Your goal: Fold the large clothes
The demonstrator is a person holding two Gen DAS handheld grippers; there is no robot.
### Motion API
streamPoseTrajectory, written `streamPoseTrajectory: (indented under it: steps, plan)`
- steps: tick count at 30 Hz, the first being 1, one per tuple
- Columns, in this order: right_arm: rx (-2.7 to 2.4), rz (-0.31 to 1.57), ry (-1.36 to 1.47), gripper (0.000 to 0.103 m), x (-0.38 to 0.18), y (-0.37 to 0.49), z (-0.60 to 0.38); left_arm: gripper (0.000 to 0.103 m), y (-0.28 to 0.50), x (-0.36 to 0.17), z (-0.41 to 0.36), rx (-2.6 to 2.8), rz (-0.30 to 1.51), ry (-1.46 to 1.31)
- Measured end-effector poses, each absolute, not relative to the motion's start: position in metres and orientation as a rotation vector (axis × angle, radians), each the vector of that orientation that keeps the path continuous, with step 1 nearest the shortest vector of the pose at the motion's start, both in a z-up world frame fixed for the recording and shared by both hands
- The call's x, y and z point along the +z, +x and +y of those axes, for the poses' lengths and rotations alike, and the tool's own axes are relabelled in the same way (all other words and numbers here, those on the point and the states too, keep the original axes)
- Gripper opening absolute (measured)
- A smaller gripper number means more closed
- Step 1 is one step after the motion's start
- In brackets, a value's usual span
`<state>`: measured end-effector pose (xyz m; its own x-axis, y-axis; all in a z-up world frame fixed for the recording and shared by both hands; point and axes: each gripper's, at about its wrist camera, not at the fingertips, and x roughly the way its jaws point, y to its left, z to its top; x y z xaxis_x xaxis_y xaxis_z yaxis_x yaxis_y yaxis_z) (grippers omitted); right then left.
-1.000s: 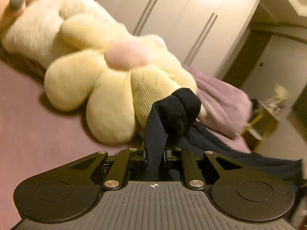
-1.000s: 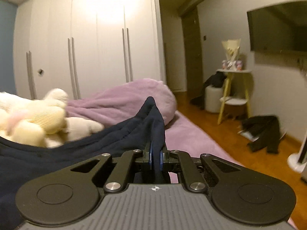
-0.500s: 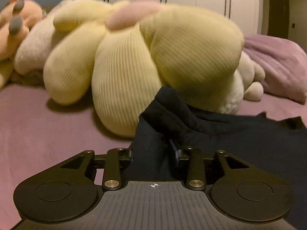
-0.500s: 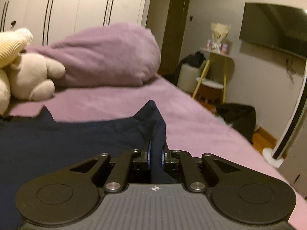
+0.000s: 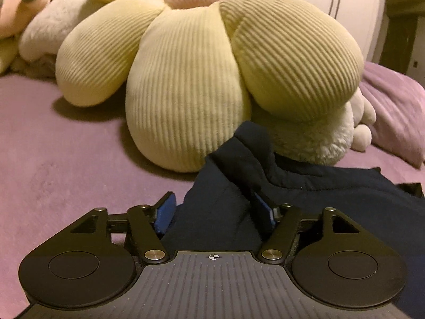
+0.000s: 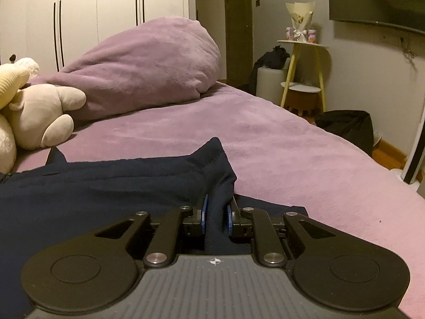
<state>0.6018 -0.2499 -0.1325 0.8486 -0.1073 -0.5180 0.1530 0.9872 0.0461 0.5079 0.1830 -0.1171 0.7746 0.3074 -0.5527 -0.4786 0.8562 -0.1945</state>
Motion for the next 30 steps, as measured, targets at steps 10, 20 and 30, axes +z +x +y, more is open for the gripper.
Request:
streamPoseTrajectory:
  steps: [10, 20, 30]
  plan:
    - [-0.204, 0.397, 0.216, 0.061, -0.085, 0.558, -0.268, 0.089, 0.481, -0.085, 0.183, 0.442, 0.528, -0.309]
    - [0.264, 0.518, 0.156, 0.017, -0.092, 0.559, -0.128, 0.093, 0.485, -0.072, 0.093, 0.169, 0.469, -0.245]
    - [0.277, 0.547, 0.233, 0.014, -0.12, 0.563, -0.16, 0.095, 0.49, -0.103, 0.096, 0.215, 0.474, -0.203]
